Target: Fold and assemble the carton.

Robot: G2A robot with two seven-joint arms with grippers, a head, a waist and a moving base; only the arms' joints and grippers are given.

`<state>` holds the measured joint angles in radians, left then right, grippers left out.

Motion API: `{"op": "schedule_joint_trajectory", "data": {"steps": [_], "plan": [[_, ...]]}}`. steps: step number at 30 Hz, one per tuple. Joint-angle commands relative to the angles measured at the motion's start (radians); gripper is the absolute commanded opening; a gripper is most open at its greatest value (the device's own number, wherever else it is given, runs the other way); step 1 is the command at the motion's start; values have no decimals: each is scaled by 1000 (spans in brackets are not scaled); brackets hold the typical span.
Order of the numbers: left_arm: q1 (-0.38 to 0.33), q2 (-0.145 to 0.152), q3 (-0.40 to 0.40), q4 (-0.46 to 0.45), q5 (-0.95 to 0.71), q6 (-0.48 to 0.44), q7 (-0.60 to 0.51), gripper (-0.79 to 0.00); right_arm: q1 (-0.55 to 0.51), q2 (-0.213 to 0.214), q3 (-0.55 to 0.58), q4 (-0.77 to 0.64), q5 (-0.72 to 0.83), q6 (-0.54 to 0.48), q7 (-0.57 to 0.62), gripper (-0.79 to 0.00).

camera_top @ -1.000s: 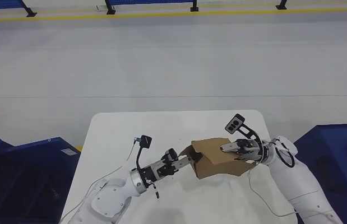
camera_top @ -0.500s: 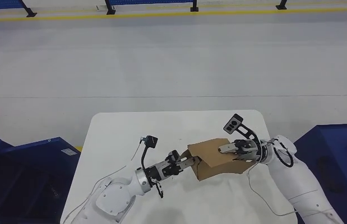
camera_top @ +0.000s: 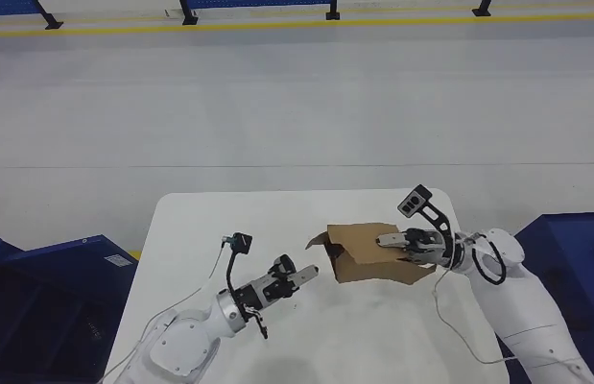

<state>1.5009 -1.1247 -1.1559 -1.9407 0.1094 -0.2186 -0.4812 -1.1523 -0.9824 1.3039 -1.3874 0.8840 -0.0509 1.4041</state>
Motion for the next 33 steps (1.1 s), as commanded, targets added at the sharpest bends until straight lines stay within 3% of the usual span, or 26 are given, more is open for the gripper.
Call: {"op": "schedule_joint_trajectory", "data": {"steps": [1, 8, 13, 18, 33], "plan": [[26, 4, -27, -26, 0, 1, 10, 0, -17, 4, 16, -23, -65, -49, -51, -785], [92, 7, -27, -147, 56, 11, 56, 0, -77, 10, 41, -114, -174, -119, -119, -785], [98, -1, 26, -184, 214, 134, 144, 0, -101, 12, 43, -144, -194, -128, -129, -785], [44, -14, 76, -154, 272, 254, 165, 0, -119, 13, 51, -155, -197, -139, -118, -785], [-53, -42, 152, -56, 290, 352, 172, 0, -143, 17, 80, -143, -155, -158, -64, -785]]}}
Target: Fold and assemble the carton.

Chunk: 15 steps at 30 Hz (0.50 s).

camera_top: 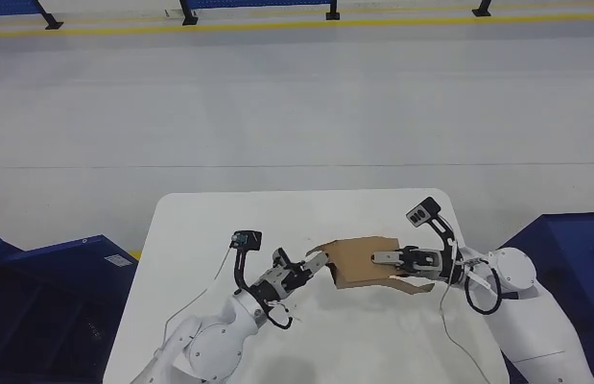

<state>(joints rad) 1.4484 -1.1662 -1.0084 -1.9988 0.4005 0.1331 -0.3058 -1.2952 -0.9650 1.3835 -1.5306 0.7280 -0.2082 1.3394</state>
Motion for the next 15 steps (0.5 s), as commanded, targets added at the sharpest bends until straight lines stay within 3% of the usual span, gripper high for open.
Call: {"op": "schedule_joint_trajectory", "data": {"steps": [1, 15], "plan": [[-3, -2, 8, 4, -1, -1, -4, 0, 0, 0, 1, 0, 2, -2, 1, -785], [-31, -20, 48, 36, 7, -25, 10, 0, 9, -4, -21, -2, -1, 4, 6, -785]]}}
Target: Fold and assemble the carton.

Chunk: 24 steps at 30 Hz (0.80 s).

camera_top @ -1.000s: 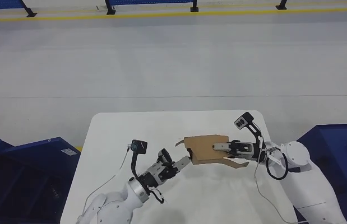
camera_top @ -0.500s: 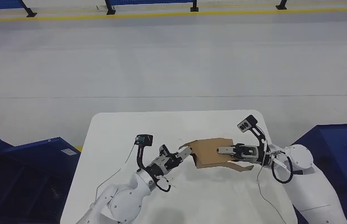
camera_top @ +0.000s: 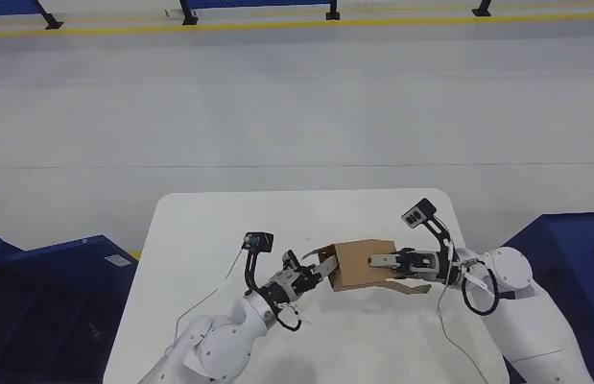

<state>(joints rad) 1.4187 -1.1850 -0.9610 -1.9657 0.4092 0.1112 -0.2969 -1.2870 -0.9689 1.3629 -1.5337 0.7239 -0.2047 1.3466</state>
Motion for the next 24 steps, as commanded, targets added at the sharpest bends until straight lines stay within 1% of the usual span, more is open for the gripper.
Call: {"op": "schedule_joint_trajectory", "data": {"steps": [1, 5, 8, 11, 14, 16, 17, 18, 21, 24], "plan": [[-2, -2, 0, 2, -3, -5, 3, 0, 2, -1, 0, 3, 7, 2, -2, -785], [10, -1, -24, -9, -23, -35, 20, 0, 11, -2, 6, 29, 63, 31, 11, -785], [33, 3, -52, -24, -36, -67, 18, 0, 29, -3, 8, 65, 112, 68, 37, -785], [68, 9, -78, -54, -64, -133, 15, 0, 53, -6, -3, 107, 141, 97, 77, -785], [111, 17, -119, -84, -117, -241, 6, 0, 87, -12, -23, 165, 197, 139, 124, -785], [148, 23, -177, -100, -123, -292, 59, 0, 113, -18, -47, 200, 241, 181, 184, -785], [158, 24, -194, -103, -117, -304, 81, 0, 119, -19, -56, 207, 252, 197, 189, -785], [173, 26, -227, -102, -104, -318, 118, 0, 130, -21, -75, 210, 281, 226, 189, -785], [188, 29, -279, -91, -72, -321, 167, 0, 147, -20, -106, 213, 317, 274, 189, -785], [182, 30, -293, -72, 1, -299, 178, 0, 161, -13, -136, 209, 334, 311, 189, -785]]}}
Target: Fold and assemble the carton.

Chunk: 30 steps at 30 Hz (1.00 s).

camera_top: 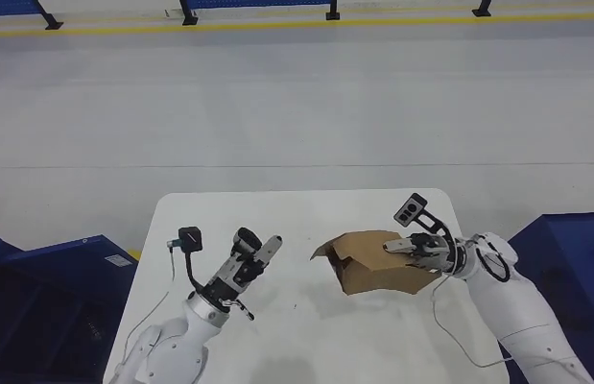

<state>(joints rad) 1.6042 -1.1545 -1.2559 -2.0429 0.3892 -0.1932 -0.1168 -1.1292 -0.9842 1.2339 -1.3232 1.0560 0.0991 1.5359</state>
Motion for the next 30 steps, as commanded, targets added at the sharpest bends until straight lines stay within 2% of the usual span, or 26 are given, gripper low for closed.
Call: {"op": "schedule_joint_trajectory", "data": {"steps": [1, 6, 9, 16, 30], "plan": [[-10, 0, 6, 12, 41, 8, -14, 0, 6, 5, -15, -3, 3, 13, 0, -785], [-52, -1, 56, 29, 201, -30, -50, 0, 16, 25, -54, -17, 18, 60, 0, -785], [-72, -5, 87, 36, 237, -54, -43, 0, 23, 35, -72, -17, 36, 80, 0, -785], [-74, -9, 100, 21, 233, -77, -30, 0, 41, 54, -105, -2, 56, 91, 0, -785], [-82, -16, 150, 37, 215, -78, -81, 0, 54, 82, -152, -4, 64, 65, 0, -785]]}}
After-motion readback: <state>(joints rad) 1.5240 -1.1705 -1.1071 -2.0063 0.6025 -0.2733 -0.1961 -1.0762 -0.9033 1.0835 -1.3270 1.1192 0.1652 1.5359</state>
